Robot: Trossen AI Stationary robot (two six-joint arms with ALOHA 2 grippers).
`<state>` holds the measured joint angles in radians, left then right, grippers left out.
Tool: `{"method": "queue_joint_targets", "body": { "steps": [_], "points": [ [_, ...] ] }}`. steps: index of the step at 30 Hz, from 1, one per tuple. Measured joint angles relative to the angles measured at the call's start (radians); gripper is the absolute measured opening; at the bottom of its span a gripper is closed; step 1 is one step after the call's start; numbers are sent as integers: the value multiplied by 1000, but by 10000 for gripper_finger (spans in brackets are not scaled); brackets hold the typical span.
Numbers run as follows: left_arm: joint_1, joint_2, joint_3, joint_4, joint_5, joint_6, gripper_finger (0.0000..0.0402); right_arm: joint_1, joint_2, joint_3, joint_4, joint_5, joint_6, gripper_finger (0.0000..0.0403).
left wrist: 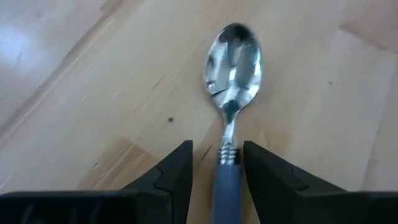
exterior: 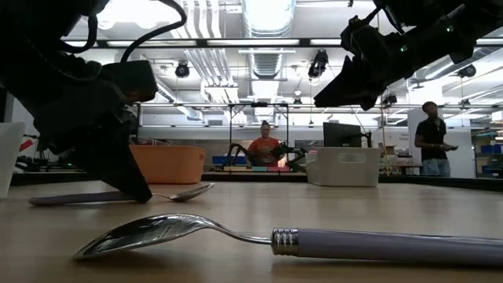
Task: Sort silverware by color (type)
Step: Put the left purple spoon into the white bin
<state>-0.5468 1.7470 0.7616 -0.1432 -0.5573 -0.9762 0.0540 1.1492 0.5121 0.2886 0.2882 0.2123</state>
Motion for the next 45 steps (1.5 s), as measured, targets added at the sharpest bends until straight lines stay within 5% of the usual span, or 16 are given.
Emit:
{"method": "queue_joint_targets", "body": {
  "steps": [12,21,45],
  "points": [
    [1,-3,-71,132,-30,27,115,0,0,-6,0,0,-1,68],
    [2,-2,-72,123,-48,17,18,0,0,-6,0,0,-2,68],
    [-1,-29,20,111,-57,47,2,0,0,-10,0,0,-48,68]
  ]
}}
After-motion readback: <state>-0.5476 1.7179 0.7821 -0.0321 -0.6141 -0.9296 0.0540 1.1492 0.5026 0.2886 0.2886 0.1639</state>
